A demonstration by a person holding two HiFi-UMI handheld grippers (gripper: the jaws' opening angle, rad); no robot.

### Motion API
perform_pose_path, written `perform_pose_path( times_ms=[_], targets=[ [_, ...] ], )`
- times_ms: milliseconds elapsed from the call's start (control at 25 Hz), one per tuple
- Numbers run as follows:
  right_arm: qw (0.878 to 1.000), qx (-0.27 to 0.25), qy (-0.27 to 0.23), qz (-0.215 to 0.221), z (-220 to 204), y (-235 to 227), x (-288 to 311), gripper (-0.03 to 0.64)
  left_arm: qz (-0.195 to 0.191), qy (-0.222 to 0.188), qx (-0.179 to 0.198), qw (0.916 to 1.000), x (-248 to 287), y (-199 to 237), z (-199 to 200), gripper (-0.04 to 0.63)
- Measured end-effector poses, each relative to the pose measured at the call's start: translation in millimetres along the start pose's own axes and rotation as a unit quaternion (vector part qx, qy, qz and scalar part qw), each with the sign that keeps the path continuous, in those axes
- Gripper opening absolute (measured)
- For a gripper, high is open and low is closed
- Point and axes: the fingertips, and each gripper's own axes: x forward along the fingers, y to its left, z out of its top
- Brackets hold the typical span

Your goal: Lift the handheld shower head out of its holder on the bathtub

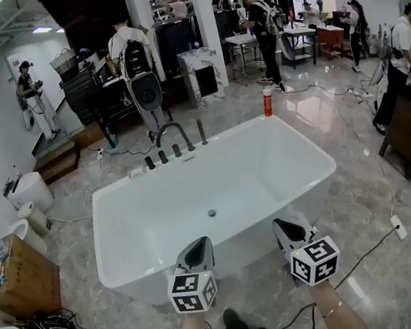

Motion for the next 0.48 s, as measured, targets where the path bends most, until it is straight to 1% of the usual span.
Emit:
perform_pose_path(
  times_ms=[240, 480],
  targets=[
    [1.000, 0.007, -0.006, -0.002, 2.2, 4.6, -1.9, 0.005, 0.005, -0.005, 0.007, 1.0000, -5.7, 3.2, 4.2, 0.020],
    [1.000, 0.017, -0.014, 0.003, 8.4, -4.9, 3.1, 0.006, 0.011, -0.004, 0.011, 0.9999, 3.4, 5.0, 8.4, 0.020]
  ],
)
